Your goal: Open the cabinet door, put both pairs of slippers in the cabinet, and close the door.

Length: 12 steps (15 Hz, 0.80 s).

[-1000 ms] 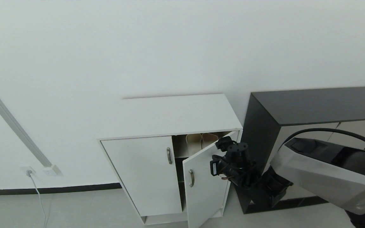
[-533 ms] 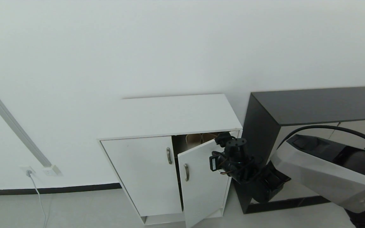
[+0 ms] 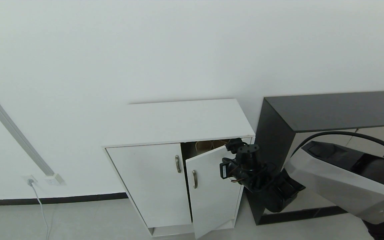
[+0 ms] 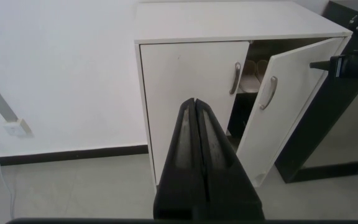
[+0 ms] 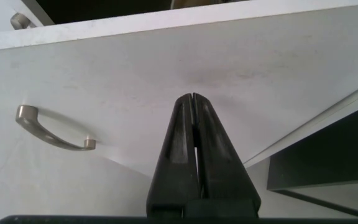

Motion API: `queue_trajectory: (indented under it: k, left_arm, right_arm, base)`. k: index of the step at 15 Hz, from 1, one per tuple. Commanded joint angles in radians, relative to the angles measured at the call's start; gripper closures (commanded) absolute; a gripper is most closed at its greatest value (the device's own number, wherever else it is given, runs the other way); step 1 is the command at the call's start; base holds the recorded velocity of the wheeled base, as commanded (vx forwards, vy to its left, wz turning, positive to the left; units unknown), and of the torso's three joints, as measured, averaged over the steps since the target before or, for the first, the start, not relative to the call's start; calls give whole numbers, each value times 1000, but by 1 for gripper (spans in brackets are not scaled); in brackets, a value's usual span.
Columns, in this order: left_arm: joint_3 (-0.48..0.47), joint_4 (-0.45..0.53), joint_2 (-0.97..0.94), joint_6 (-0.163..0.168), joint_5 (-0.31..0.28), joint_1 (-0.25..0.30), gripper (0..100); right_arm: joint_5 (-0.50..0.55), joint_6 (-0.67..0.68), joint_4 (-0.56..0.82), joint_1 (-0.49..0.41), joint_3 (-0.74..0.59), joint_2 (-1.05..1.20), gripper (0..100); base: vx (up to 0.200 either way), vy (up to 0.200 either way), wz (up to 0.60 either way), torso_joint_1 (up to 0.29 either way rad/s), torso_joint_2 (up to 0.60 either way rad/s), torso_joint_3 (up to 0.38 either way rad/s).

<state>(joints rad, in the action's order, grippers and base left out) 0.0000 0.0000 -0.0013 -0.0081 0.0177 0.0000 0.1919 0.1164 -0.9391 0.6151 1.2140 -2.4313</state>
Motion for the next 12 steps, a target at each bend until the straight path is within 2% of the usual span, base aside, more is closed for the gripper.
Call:
queue_trajectory:
  k: [1, 12]
  left_arm:
    - [0, 0, 1, 0, 1, 0, 100]
    - [0, 0, 1, -1, 1, 0, 100]
  right_arm:
    - [0, 0, 2, 0, 16, -11, 100]
    - [0, 0, 80, -21, 160, -52, 100]
  base:
    - [0, 0, 0, 0, 0, 0]
    - [0, 0, 0, 0, 0, 0]
